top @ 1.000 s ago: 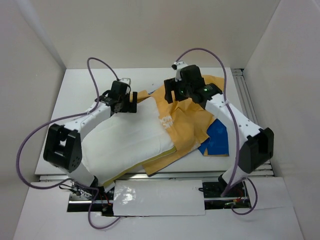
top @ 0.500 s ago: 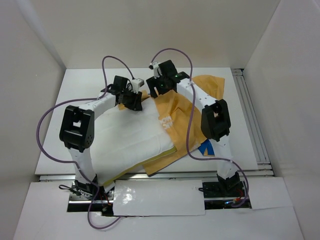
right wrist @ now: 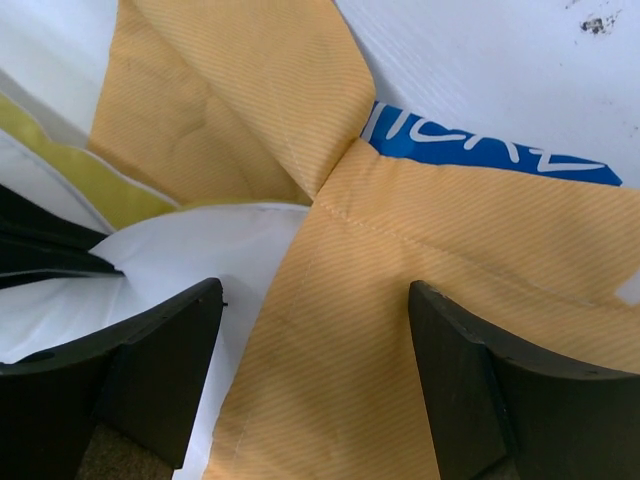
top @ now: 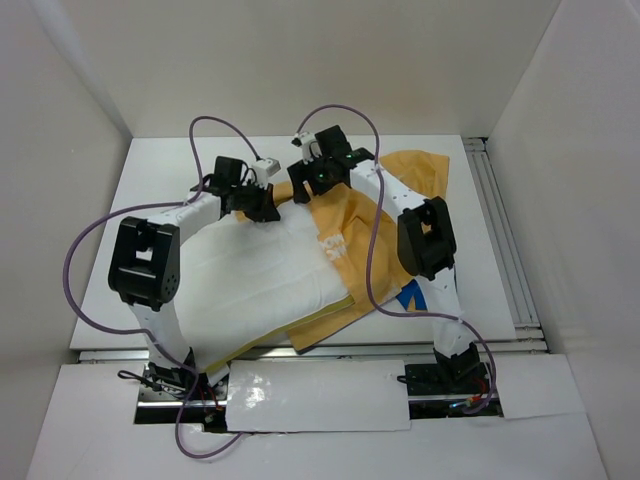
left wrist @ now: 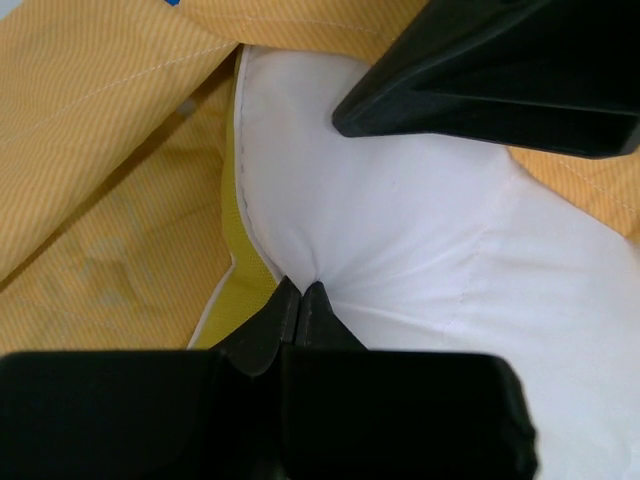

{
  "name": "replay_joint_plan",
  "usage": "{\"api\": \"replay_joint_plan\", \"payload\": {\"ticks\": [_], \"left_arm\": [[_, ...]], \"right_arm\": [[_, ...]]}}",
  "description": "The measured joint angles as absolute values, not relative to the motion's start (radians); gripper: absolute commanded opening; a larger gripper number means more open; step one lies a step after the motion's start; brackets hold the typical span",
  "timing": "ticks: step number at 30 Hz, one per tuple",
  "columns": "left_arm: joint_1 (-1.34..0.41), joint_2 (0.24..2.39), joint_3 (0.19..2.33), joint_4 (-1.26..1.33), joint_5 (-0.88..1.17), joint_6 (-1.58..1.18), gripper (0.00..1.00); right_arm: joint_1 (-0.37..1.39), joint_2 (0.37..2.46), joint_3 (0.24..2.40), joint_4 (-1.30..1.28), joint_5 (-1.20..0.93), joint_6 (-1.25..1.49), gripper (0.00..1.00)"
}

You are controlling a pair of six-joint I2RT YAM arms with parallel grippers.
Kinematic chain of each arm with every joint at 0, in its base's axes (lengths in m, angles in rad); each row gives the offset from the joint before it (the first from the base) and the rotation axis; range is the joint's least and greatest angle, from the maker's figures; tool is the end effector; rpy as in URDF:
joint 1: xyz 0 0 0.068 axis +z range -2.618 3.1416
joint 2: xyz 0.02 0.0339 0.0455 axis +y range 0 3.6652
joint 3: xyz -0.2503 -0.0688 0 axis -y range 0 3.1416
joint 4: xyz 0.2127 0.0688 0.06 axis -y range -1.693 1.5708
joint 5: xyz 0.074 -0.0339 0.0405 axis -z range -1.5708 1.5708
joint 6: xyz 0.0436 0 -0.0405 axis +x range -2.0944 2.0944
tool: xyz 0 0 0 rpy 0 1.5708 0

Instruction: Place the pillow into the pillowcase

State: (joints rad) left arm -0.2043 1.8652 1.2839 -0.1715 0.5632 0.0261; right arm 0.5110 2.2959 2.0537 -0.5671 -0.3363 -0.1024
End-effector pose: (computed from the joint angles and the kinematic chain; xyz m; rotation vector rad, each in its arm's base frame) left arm 0.3715 -0.1008 0.2106 0.5447 2.2266 -0.7431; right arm 0.4172 0.2504 0.2247 -0.8790 2.2362 0.5931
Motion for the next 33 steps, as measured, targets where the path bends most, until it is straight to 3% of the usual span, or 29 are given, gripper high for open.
{"api": "replay_joint_plan", "payload": {"ticks": [10,11,12,13,14,17,18,20,21,28,33], "left_arm": [[-0.204,1.841,1.241,-0.138,0.566,0.027,0.00],[-0.204,1.841,1.240,-0.137,0.567,0.027,0.00],[-0.203,1.841,1.239,-0.136,0.567,0.027,0.00],[-0.203,1.841,1.239,-0.134,0.568,0.027,0.00],[-0.203,1.841,1.239,-0.134,0.569,0.027,0.00],[-0.203,1.841,1.239,-0.131,0.570,0.028,0.00],[-0.203,1.841,1.239,-0.131,0.571,0.028,0.00],[-0.203,1.841,1.239,-0.130,0.570,0.030,0.00],[-0.203,1.840,1.239,-0.130,0.571,0.030,0.00],[-0.205,1.790,1.221,-0.128,0.586,-0.012,0.00],[-0.230,1.623,1.164,-0.113,0.568,-0.057,0.00]], "right_arm": [[0.527,2.385,2.065,-0.482,-0.327,-0.103,0.81],[0.529,2.394,2.074,-0.477,-0.326,-0.103,0.77],[0.530,2.401,2.084,-0.472,-0.324,-0.103,0.67],[0.532,2.408,2.090,-0.460,-0.318,-0.102,0.48],[0.533,2.413,2.094,-0.458,-0.316,-0.108,0.41],[0.541,2.422,2.101,-0.451,-0.311,-0.089,0.30],[0.544,2.423,2.102,-0.449,-0.305,-0.085,0.19],[0.550,2.422,2.102,-0.441,-0.294,-0.076,0.12],[0.552,2.420,2.101,-0.435,-0.288,-0.072,0.00],[0.552,2.334,2.024,-0.385,-0.320,-0.020,0.00],[0.556,2.266,2.022,-0.382,-0.392,0.008,0.00]]}}
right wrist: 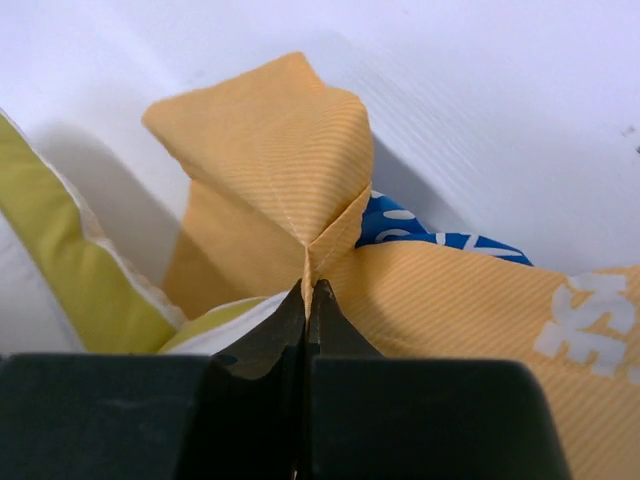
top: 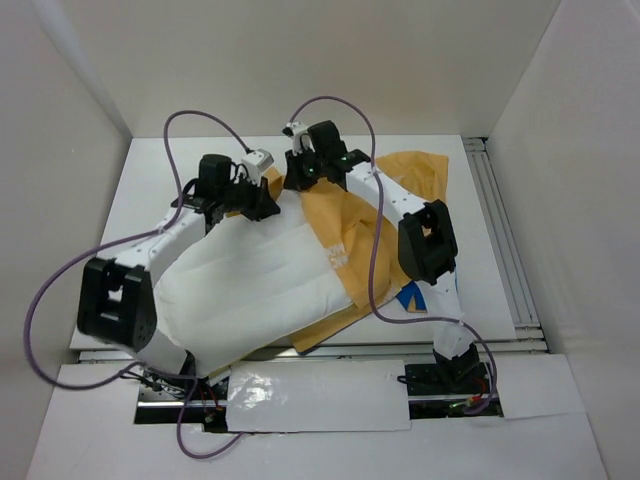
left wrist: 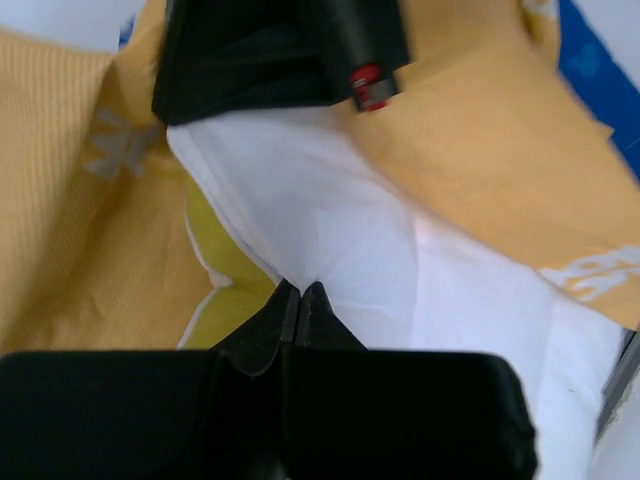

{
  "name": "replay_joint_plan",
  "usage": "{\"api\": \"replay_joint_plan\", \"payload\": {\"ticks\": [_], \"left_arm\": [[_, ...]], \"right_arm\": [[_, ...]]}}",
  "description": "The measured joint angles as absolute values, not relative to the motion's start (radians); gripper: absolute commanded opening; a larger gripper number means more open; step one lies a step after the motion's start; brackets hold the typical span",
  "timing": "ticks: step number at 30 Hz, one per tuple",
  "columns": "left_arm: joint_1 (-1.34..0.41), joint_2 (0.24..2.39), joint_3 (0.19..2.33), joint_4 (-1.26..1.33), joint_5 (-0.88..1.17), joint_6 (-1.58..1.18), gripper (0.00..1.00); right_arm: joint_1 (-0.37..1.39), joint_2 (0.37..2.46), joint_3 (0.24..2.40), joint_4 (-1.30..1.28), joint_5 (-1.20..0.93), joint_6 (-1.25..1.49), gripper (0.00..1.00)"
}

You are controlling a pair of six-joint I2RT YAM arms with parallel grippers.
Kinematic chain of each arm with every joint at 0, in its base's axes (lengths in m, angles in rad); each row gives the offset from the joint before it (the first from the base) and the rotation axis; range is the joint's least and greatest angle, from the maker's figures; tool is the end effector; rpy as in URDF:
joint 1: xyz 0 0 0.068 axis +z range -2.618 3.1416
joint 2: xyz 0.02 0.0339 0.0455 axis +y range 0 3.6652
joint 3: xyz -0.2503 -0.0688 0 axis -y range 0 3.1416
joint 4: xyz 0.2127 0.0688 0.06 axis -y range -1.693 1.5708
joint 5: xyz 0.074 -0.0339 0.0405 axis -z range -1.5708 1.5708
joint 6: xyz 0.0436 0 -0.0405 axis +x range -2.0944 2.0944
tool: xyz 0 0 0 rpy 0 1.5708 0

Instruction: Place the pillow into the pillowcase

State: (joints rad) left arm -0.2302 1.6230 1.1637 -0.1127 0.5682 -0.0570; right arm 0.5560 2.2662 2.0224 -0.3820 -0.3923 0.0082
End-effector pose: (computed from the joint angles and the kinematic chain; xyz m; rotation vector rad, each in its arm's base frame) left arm 0.3290 -0.1012 0.2630 0.5179 2.0754 -0.7754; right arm 0.4107 0.2748 0.2456 -0.8211 2.0853 0.7428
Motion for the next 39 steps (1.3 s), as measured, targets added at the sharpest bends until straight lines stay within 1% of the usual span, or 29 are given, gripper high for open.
{"api": "replay_joint_plan", "payload": {"ticks": [3,6,9,13,17,20,25,26,27,28,29,30,31,32,33,34,35,36,37,38,39], "left_arm": [[-0.261,1.483,1.138,-0.109,0.526,-0.062,0.00],[-0.299,1.371,1.124,-0.109,0.440,-0.084,0.00],[-0.322,1.317,1.125,-0.115,0.381,-0.107,0.00],[-0.340,1.341,1.155,-0.134,0.332,-0.131,0.00],[-0.356,1.371,1.155,-0.121,0.277,-0.177,0.00],[-0.366,1.372,1.134,-0.062,0.253,-0.221,0.00],[-0.411,1.376,1.108,0.020,0.190,-0.277,0.00],[-0.417,1.377,1.108,0.023,0.181,-0.286,0.00],[-0.421,1.380,1.108,0.023,0.170,-0.293,0.00],[-0.422,1.383,1.108,0.023,0.160,-0.295,0.00],[-0.423,1.387,1.108,0.023,0.149,-0.296,0.00],[-0.425,1.393,1.108,0.023,0.130,-0.297,0.12],[-0.427,1.398,1.108,0.021,0.112,-0.297,0.12],[-0.429,1.404,1.109,0.017,0.088,-0.301,0.38],[-0.431,1.409,1.111,0.011,0.063,-0.299,0.54],[-0.434,1.413,1.119,0.001,0.060,-0.308,0.63],[-0.446,1.413,1.126,-0.005,0.047,-0.319,0.66],[-0.456,1.413,1.136,-0.014,0.035,-0.322,0.81],[-0.459,1.413,1.148,-0.031,0.035,-0.324,0.92],[-0.466,1.412,1.160,-0.049,0.033,-0.334,0.94],[-0.474,1.408,1.170,-0.070,0.022,-0.344,0.94]], "right_arm": [[0.562,2.231,2.028,-0.380,-0.453,0.051,0.00],[0.575,2.204,2.058,-0.356,-0.527,0.108,0.00],[0.583,2.174,2.064,-0.303,-0.575,0.157,0.00],[0.602,2.160,2.064,-0.262,-0.583,0.203,0.00],[0.640,2.160,2.062,-0.259,-0.513,0.242,0.00],[0.665,2.160,2.061,-0.258,-0.450,0.286,0.00],[0.675,2.160,2.065,-0.216,-0.425,0.388,0.00],[0.675,2.161,2.065,-0.218,-0.421,0.404,0.01],[0.675,2.164,2.068,-0.222,-0.415,0.418,0.05],[0.675,2.167,2.071,-0.223,-0.412,0.426,0.05],[0.675,2.172,2.074,-0.225,-0.406,0.437,0.08],[0.675,2.176,2.075,-0.224,-0.401,0.447,0.18],[0.675,2.180,2.075,-0.224,-0.393,0.457,0.18],[0.675,2.183,2.075,-0.225,-0.389,0.462,0.30],[0.676,2.184,2.074,-0.229,-0.381,0.474,0.37],[0.678,2.185,2.072,-0.227,-0.339,0.470,0.43],[0.678,2.190,2.072,-0.227,-0.331,0.484,0.49],[0.678,2.192,2.068,-0.239,-0.321,0.482,0.61],[0.678,2.192,2.060,-0.245,-0.297,0.483,0.69],[0.676,2.192,2.048,-0.245,-0.279,0.489,0.74],[0.669,2.188,2.028,-0.255,-0.273,0.489,0.77]]}}
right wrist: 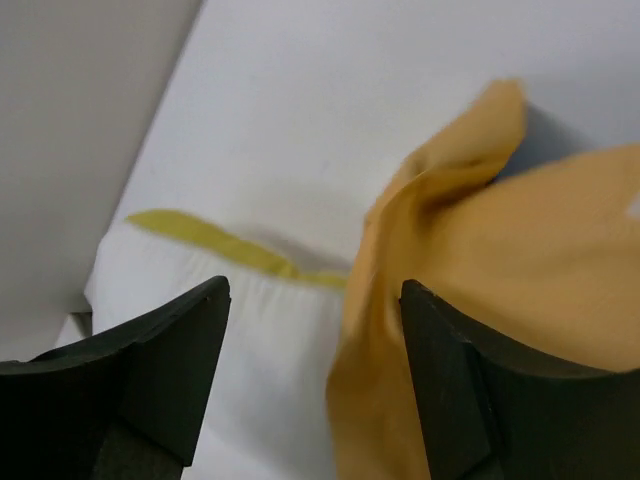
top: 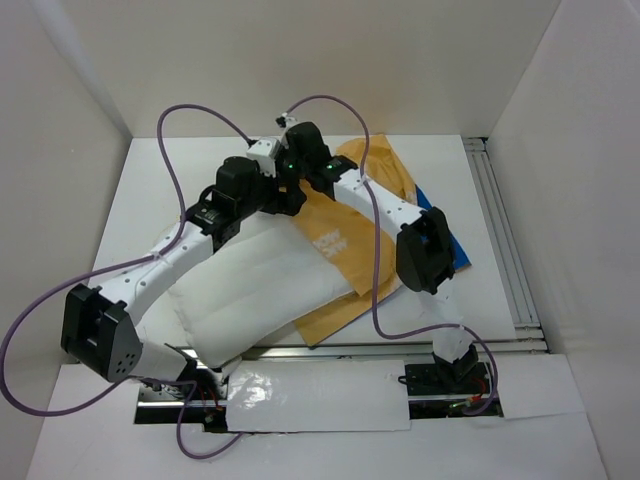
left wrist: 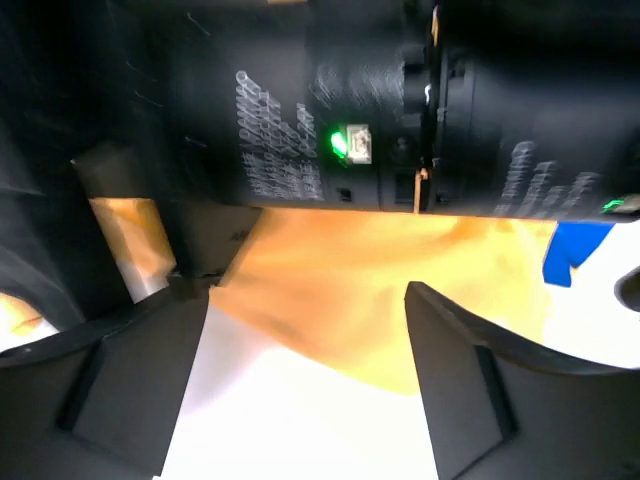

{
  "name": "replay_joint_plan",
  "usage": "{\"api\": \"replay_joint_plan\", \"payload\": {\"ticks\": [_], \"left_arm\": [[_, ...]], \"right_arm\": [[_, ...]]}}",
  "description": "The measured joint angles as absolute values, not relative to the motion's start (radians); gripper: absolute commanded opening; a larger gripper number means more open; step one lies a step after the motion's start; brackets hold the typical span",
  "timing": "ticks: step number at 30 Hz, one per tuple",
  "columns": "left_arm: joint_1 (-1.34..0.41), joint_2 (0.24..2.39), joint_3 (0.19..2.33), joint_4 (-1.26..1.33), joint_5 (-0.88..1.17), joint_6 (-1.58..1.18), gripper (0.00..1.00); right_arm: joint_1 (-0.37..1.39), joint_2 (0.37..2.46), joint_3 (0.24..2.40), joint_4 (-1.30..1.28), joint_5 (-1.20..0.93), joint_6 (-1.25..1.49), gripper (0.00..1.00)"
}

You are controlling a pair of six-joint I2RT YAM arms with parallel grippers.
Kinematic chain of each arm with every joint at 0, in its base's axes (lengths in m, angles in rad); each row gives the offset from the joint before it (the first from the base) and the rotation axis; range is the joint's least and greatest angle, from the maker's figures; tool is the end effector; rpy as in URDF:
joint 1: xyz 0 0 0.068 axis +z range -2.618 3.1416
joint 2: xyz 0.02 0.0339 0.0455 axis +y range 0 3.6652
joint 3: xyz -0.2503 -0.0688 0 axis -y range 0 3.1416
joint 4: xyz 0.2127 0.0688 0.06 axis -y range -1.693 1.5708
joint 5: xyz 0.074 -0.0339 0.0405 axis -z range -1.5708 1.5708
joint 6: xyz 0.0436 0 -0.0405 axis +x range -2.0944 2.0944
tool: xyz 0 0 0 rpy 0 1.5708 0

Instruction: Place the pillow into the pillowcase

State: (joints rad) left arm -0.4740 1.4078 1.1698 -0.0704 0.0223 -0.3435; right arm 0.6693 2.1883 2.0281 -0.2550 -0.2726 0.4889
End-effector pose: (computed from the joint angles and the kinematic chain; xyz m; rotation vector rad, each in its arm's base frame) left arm 0.2774 -0.1434 0.3330 0.1409 1.9156 -0.5777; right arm 0.3775 0.3136 0.2961 -0.3777 2.0831 0.9945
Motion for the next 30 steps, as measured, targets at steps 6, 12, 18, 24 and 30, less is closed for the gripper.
{"api": "replay_joint_plan", "payload": {"ticks": [6,12,18,24,30], "left_arm": [[-0.479,1.344,1.165,-0.127,0.005,-0.375,0.96],[-0.442,1.257,1.094,-0.242,-0.147,-0.385,0.96],[-0.559,1.193,0.992,-0.335,-0.170,-0.406,0.92],[-0.875,1.207,0.929,-0.376,-0.214,-0.399,0.95],[-1.057,1.216,0.873,-0.401,-0.254,-0.398,1.00]], "right_arm": [[0.624,2.121,1.827,-0.291,-0.265,0.490,0.90],[0.517,1.961,1.692,-0.343,-0.265,0.484,1.00],[0.481,1.592,1.366,-0.272,-0.169,0.477,1.00],[0.484,1.290,1.011,-0.278,-0.112,0.474,1.00],[0.489,1.258,0.840,-0.281,-0.147,0.476,1.00]]}}
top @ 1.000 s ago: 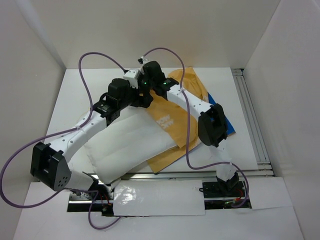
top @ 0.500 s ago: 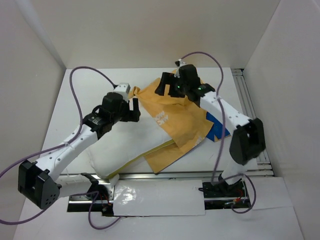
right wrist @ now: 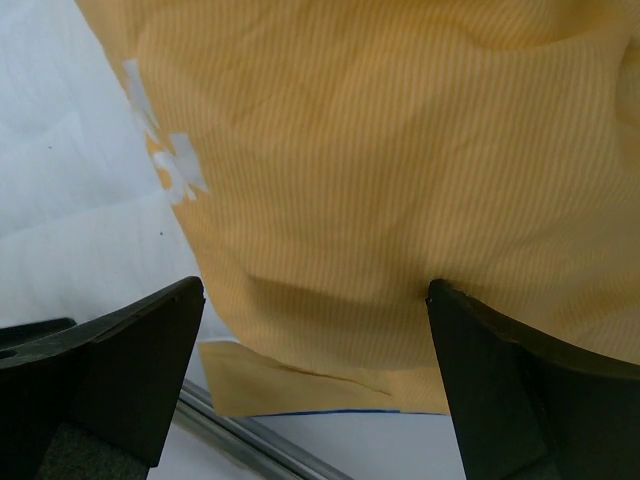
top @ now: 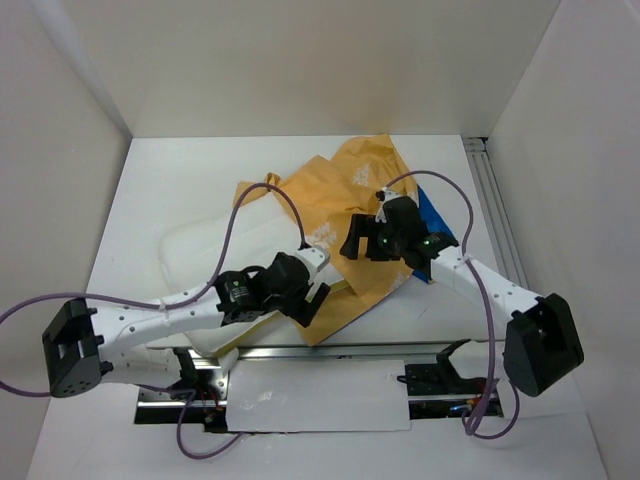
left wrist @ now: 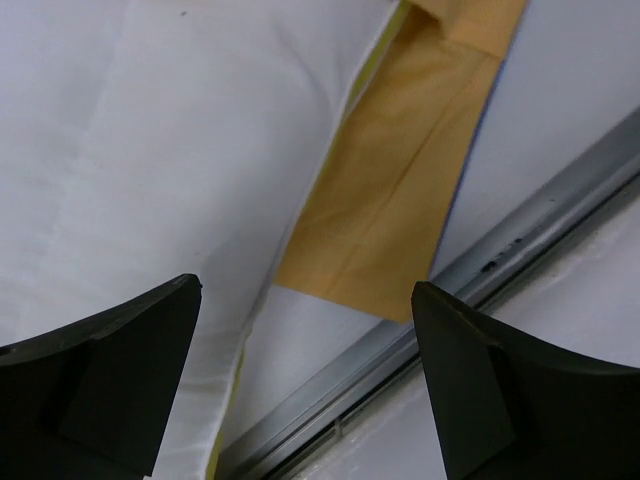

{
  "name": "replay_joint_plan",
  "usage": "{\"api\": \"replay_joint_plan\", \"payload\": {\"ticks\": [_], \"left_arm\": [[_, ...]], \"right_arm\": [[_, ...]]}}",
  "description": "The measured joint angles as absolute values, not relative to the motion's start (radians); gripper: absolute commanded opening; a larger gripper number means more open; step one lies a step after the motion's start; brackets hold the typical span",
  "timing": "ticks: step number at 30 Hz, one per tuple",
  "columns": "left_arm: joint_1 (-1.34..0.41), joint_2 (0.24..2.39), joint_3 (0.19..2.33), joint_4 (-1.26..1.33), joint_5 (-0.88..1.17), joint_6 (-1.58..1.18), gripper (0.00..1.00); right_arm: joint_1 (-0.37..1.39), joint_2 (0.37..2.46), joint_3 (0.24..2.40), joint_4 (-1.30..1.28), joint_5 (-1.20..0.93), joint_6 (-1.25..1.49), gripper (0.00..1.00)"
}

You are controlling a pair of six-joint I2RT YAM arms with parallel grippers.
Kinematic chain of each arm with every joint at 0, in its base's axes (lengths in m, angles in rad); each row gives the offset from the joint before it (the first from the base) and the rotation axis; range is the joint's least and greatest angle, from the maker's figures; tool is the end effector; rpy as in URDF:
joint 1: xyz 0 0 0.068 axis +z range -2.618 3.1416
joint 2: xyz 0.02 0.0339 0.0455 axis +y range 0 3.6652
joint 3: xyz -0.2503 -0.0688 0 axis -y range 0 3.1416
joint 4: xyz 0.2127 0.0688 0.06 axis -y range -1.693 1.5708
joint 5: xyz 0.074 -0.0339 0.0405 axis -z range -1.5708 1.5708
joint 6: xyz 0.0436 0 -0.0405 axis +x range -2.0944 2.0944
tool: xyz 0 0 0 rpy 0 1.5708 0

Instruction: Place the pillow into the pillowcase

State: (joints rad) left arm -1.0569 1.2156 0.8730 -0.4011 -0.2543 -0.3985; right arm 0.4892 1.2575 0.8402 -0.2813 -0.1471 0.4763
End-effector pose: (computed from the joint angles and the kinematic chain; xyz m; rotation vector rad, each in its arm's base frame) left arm 0.1270 -0.2027 0.2546 0.6282 2.2423 -0.4567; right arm 0.2188 0.1237 0.2449 -0.0959 2.3498 0.6618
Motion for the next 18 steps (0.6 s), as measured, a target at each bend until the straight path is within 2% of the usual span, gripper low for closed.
{"api": "replay_joint_plan", "payload": {"ticks": [10,11,12,13,15,16,17,18], "left_arm": [[-1.058,1.528,0.949,-0.507,-0.524,-0.528,1.00],[-1.058,1.554,0.970,-0.517,-0.543,-0.532,0.96],[-1.058,1.580,0.987,-0.526,-0.563,-0.535,0.90],[-1.058,1.603,1.001,-0.534,-0.581,-0.539,0.73],[-1.058,1.643,1.021,-0.548,-0.618,-0.549,0.50],[-1.055,1.659,1.028,-0.559,-0.635,-0.548,0.33],[-1.050,1.672,1.035,-0.565,-0.649,-0.549,0.00],[-1.041,1.686,1.048,-0.572,-0.662,-0.553,0.00]], "right_arm": [[0.492,1.472,0.947,-0.263,-0.203,0.443,1.00],[0.492,1.493,0.965,-0.257,-0.204,0.438,1.00],[0.492,1.510,0.979,-0.249,-0.206,0.434,1.00],[0.491,1.526,0.993,-0.241,-0.208,0.428,1.00],[0.491,1.544,1.014,-0.235,-0.207,0.420,1.00],[0.491,1.548,1.023,-0.235,-0.205,0.414,1.00],[0.491,1.548,1.028,-0.237,-0.204,0.409,1.00],[0.491,1.546,1.034,-0.239,-0.200,0.402,1.00]]}}
